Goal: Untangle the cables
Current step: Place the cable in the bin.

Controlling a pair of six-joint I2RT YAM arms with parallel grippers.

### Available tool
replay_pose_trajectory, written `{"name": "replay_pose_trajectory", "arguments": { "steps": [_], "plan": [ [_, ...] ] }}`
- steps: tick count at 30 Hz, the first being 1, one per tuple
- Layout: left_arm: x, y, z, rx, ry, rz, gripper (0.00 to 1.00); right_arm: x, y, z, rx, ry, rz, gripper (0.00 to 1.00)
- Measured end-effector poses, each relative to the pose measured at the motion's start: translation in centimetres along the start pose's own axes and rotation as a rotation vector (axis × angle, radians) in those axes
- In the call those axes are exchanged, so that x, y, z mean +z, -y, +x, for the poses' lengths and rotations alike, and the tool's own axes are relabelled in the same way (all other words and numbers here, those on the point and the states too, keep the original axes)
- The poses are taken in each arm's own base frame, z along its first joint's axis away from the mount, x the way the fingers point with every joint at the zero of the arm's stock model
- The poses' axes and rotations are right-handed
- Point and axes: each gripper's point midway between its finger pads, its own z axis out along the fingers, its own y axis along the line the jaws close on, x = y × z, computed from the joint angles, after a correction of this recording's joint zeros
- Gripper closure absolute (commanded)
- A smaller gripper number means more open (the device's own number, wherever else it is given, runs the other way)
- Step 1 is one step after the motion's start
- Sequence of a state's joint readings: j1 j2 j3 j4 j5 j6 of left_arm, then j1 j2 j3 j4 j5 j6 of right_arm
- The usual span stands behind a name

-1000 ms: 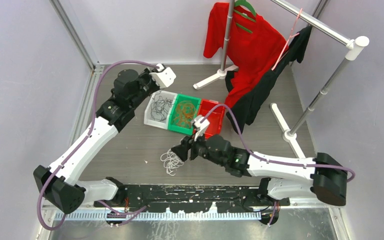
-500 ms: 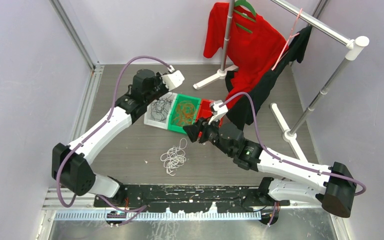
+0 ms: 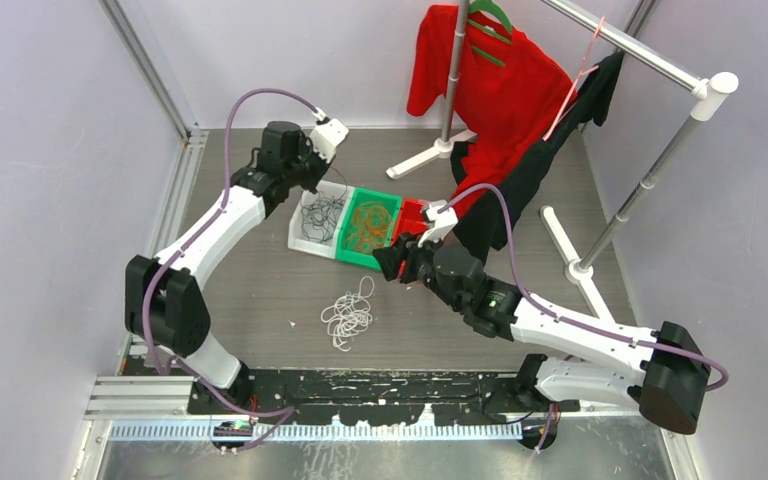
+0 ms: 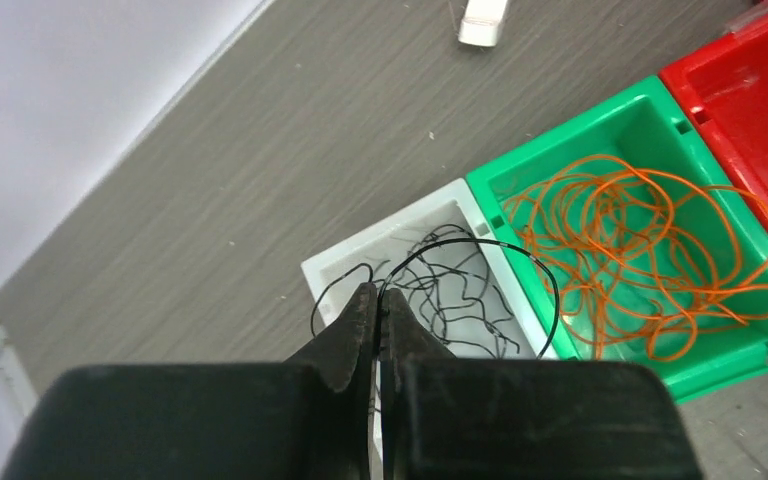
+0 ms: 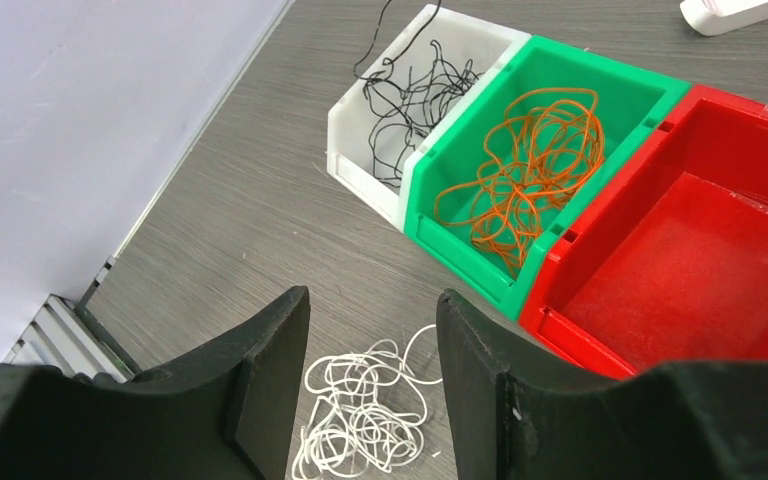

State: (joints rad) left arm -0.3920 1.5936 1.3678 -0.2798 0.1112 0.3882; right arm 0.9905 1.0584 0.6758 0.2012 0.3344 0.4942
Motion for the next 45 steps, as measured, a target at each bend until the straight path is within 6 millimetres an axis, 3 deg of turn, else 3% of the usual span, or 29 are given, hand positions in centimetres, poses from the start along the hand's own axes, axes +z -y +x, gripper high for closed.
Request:
{"name": "replay_pose_trajectory", "arguments": {
  "steps": [11, 24, 35, 45],
  "plan": [
    [0.7, 3.0, 1.2, -0.150, -0.014, 0.168, 1.00, 0.3, 0.8, 1.0, 0.004, -0.016, 0.025, 0.46],
    [4.7, 0.5, 8.1, -0.145, -0.162, 0.087, 1.00, 0.5, 1.6, 0.9, 0.013, -0.013, 0.047, 0.47],
    [6.1, -1.2, 10.7, 0.013, -0.199, 0.001, 1.00, 1.3, 2.8, 2.0, 0.020, -0.043, 0.083, 0.49],
    [6.4, -0.8, 12.6, 0.133, -0.223, -0.011, 1.00, 1.7, 3.5, 1.9, 0.029, -0.052, 0.083, 0.50]
  ]
}}
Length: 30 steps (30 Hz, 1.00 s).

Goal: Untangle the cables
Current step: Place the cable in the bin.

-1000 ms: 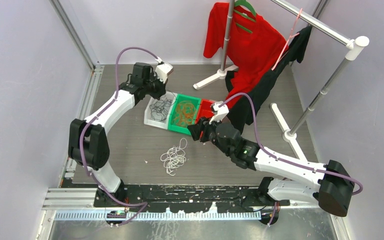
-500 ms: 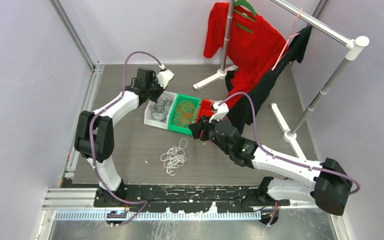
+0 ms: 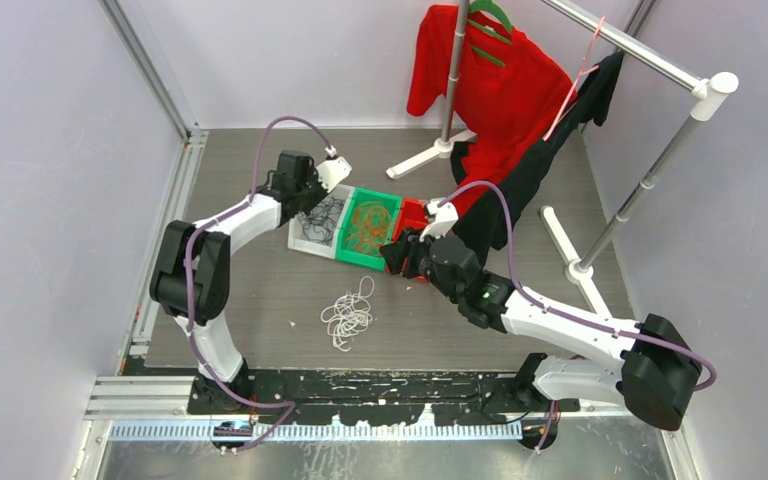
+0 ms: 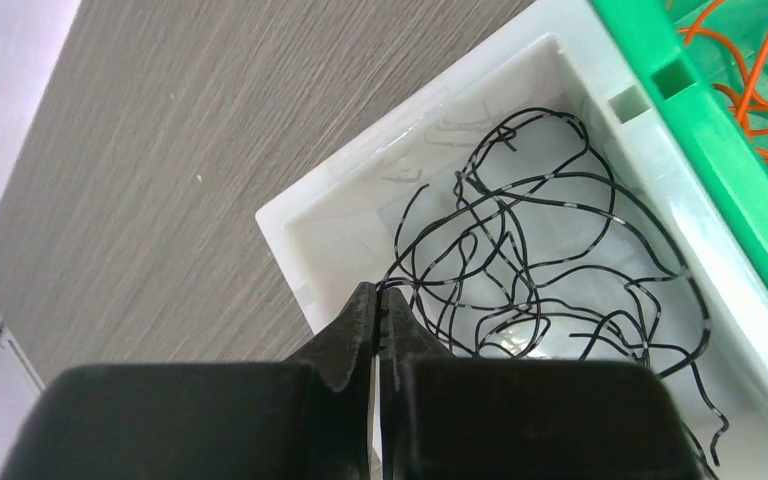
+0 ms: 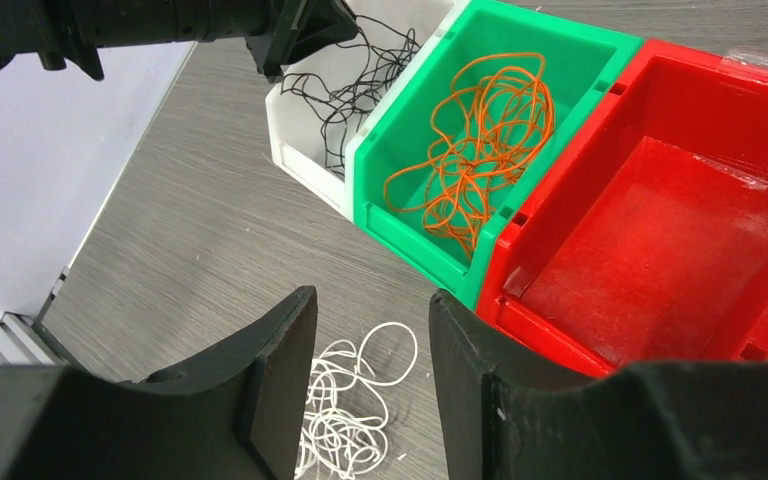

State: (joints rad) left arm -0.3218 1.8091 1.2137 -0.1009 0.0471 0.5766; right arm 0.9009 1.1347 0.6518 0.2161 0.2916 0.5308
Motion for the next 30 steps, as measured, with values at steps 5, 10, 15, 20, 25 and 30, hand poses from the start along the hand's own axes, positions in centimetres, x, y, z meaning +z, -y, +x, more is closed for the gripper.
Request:
{"name": "replay_pose_trajectory", "arguments": {
  "steps": [5, 10, 15, 20, 25, 30],
  "plan": [
    [0.5, 0.5, -0.9, 0.085, 0.012, -0.012, 1.00, 0.1, 0.1, -0.1, 0.007, 0.003, -0.001, 0.50],
    [1.6, 1.6, -1.0, 0.165, 0.000, -0.012, 1.00, 0.0, 0.3, 0.3, 0.011, -0.002, 0.003, 0.50],
    [2.6, 2.6, -0.1, 0.201, -0.035, 0.001, 1.00, -0.3, 0.7, 0.7, 0.017, -0.006, 0.008, 0.51],
    [2.4, 2.4, -0.1, 0.192, -0.056, 0.006, 0.67, -0.6, 0.8, 0.4, 0.023, 0.005, 0.005, 0.51],
    [1.5, 1.0, -2.5, 0.165, -0.045, 0.011, 0.41, -0.8, 0.7, 0.0, 0.026, 0.015, -0.001, 0.51],
    [0.3, 0.7, -4.1, 0.146, -0.037, 0.046, 0.22, -1.1, 0.5, -0.4, 0.029, 0.025, -0.008, 0.50]
  ]
}}
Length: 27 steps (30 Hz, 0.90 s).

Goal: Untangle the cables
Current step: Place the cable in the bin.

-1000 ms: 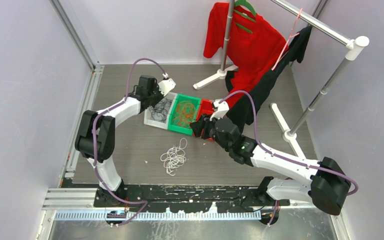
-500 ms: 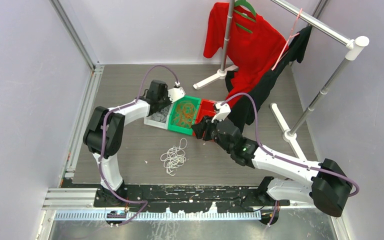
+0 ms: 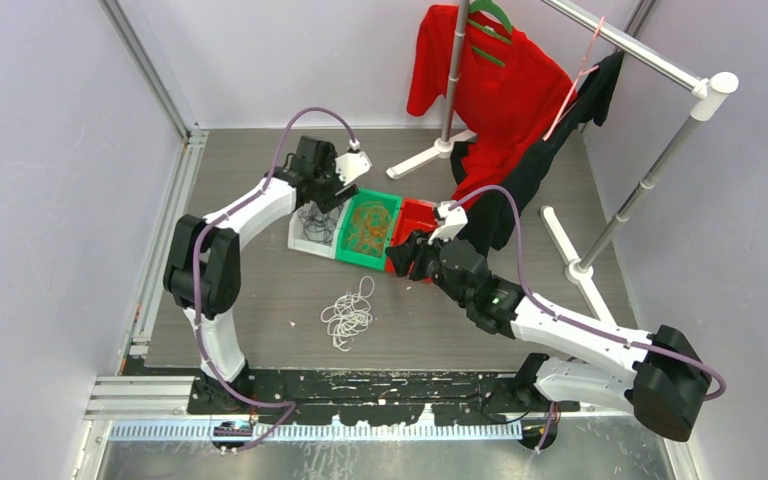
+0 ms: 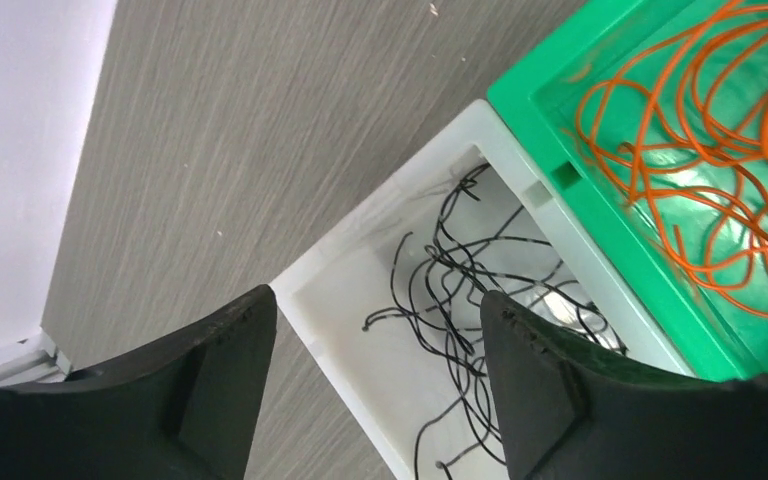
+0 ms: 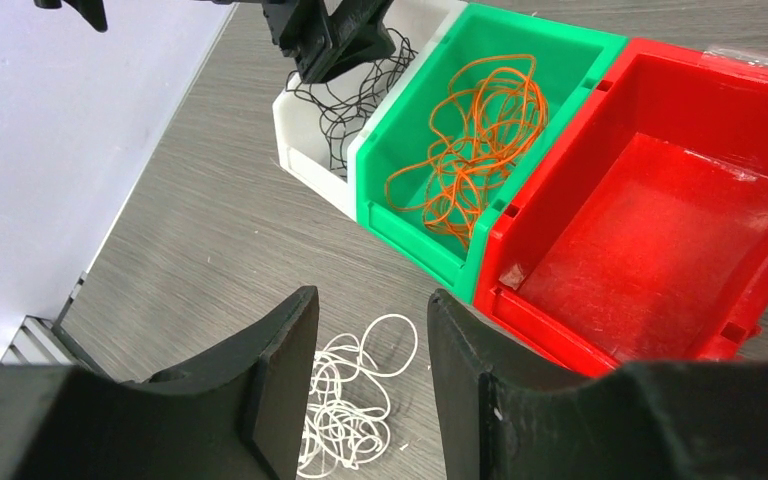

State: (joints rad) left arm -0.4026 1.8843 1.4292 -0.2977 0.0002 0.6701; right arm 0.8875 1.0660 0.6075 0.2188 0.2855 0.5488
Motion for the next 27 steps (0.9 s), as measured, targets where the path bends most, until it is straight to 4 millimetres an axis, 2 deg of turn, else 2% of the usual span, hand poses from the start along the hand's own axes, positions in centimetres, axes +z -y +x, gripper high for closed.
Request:
{"name": "replay_pose_trajectory", "arguments": {
  "steps": [4, 9, 12, 16, 19, 22, 27],
  "plan": [
    [-0.7, 0.4, 0.4, -0.001, -0.025, 0.039, 0.15, -0.4, -0.1, -0.3, 0.001, 0.005, -0.006, 0.50],
    [-2.1, 0.6, 1.1, -0.006, -0.055, 0.134, 0.13, -0.8, -0.2, -0.7, 0.000, 0.011, -0.011, 0.50],
    [-3.9, -0.8, 0.5, -0.014, -0.033, 0.182, 0.08, -0.9, -0.2, -0.9, -0.002, 0.015, -0.013, 0.51],
    [-6.4, -2.3, 0.5, -0.004, -0.006, 0.217, 0.09, -0.9, -0.3, -0.7, -0.007, 0.009, -0.020, 0.51],
    [-8.0, -2.0, 1.3, 0.003, 0.000, 0.279, 0.15, -0.8, -0.3, -0.4, -0.010, -0.001, -0.022, 0.51],
    [-8.6, -0.1, 2.5, 0.027, -0.014, 0.375, 0.25, -0.6, -0.2, 0.0, -0.013, -0.016, -0.019, 0.51],
    [-8.0, 3.8, 5.1, 0.041, -0.047, 0.499, 0.56, -0.3, -0.2, 0.4, -0.015, -0.028, -0.021, 0.51]
  ]
}}
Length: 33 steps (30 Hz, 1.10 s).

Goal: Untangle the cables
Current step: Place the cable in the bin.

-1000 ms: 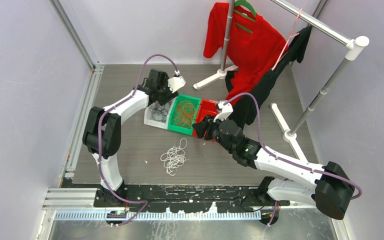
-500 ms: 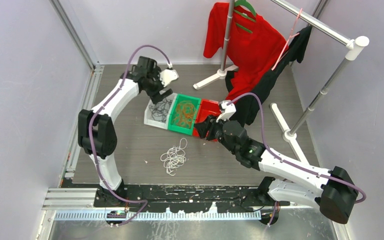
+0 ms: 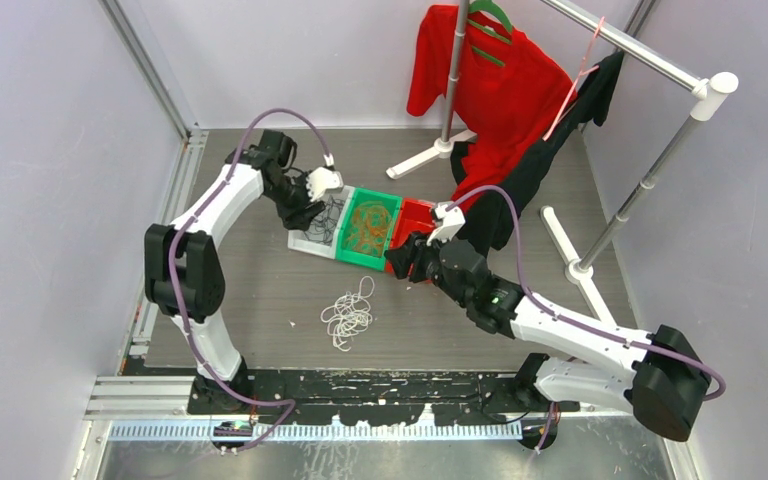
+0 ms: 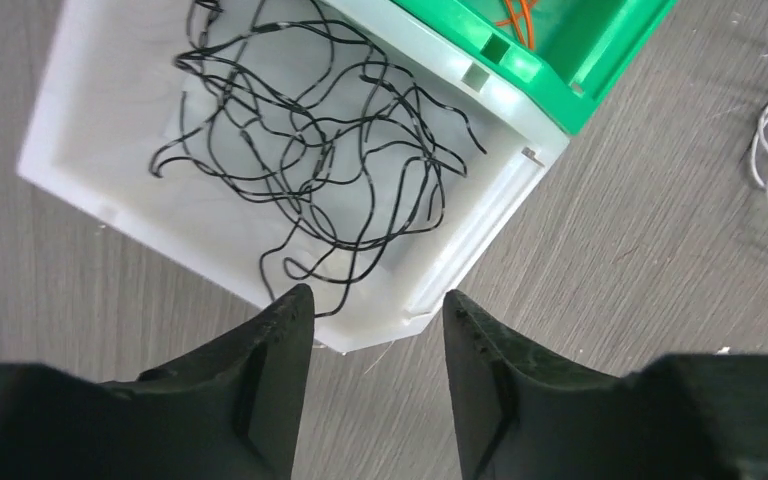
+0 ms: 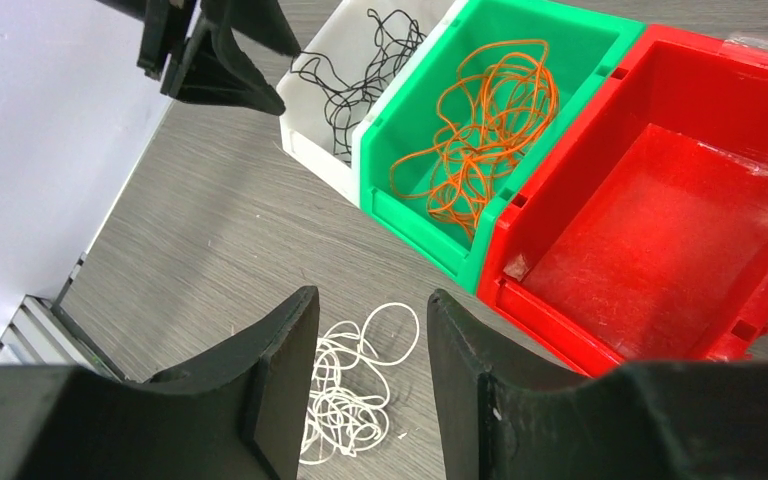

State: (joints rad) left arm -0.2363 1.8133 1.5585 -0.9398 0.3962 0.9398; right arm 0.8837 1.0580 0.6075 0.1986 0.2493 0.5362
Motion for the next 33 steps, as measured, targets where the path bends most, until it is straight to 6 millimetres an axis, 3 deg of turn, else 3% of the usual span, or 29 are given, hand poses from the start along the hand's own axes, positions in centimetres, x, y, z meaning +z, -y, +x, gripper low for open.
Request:
{"name": "replay_pose_trajectory", "arguments": {
  "steps": [3, 10, 17, 21, 27, 33],
  "plan": [
    [1.1, 0.6, 0.7, 0.003, -0.007, 0.013, 0.67, 0.3, 0.0, 0.2, 0.002, -0.003, 0.001, 0.51],
    [3.4, -0.8, 0.7, 0.057, 0.002, -0.080, 0.93, 1.0, 0.0, 0.9, 0.014, -0.018, -0.001, 0.53],
    [4.0, -2.9, -1.3, 0.104, 0.031, -0.192, 0.99, 1.3, 0.1, 1.4, 0.019, -0.034, 0.000, 0.54],
    [5.2, -3.5, -1.4, 0.117, 0.019, -0.218, 0.99, 1.5, -0.1, 1.5, 0.022, -0.031, -0.006, 0.54],
    [7.4, -2.9, 0.5, 0.081, -0.031, -0.211, 0.88, 1.6, 0.0, 1.5, 0.023, -0.033, -0.006, 0.54],
    [7.5, -2.6, 0.8, 0.035, -0.039, -0.204, 0.38, 1.6, 0.2, 1.5, 0.023, -0.034, 0.000, 0.54]
  ]
}}
